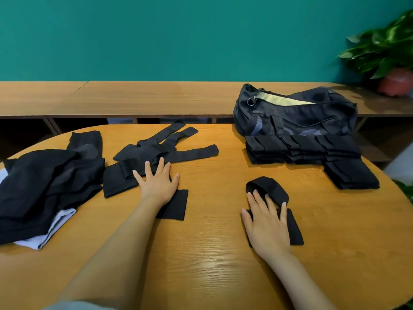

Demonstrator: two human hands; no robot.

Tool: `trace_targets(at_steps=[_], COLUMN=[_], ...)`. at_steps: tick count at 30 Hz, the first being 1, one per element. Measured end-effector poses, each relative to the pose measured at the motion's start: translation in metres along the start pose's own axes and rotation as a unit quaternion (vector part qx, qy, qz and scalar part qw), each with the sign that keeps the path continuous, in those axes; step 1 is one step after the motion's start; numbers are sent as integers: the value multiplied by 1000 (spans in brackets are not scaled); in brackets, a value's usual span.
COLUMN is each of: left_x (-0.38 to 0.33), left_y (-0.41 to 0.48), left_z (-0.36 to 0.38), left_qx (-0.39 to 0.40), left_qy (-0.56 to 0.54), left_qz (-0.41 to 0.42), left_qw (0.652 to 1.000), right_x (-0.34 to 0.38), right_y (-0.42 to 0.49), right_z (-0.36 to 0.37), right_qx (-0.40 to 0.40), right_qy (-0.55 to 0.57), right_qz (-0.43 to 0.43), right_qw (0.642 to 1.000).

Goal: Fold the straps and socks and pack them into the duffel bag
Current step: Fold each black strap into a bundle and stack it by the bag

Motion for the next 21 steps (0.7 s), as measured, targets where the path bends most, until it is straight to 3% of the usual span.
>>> trace_targets(at_steps=[7, 10, 12, 15, 18, 21], left_x=[-7, -33, -60, -91, -101, -92], left_y=[-7, -27, -46, -64, -63, -52], left_z=[-12, -32, -36, -29, -26, -27], left_qx=[-42, -119, -83, -31, -73, -99], left_qy=[-46, -113, -170, -177, -202, -273], left_qz=[31, 157, 244, 303, 253, 112], left_qw=[998, 974, 951, 936, 943, 950], right_x=[35, 53, 60, 65, 66, 67], right_y=[-4, -8, -12, -21, -30, -37], right_z=[12, 16, 17, 17, 18, 20], right_qx=[37, 39, 39, 35, 22, 29], right_qy=[7, 7, 5, 16, 18, 24], right_qz=[-63, -82, -94, -110, -109, -118], right_qw=[997, 996, 995, 993, 994, 992])
Point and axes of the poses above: each hand's wrist, its own y-axis towards the middle knuckle, its own z-axis out of the palm, x = y × z, the point moved 7 cm from there along y, towards the middle knuckle, and after that the axes turned 8 degrees about y, right-handed, at the moved point
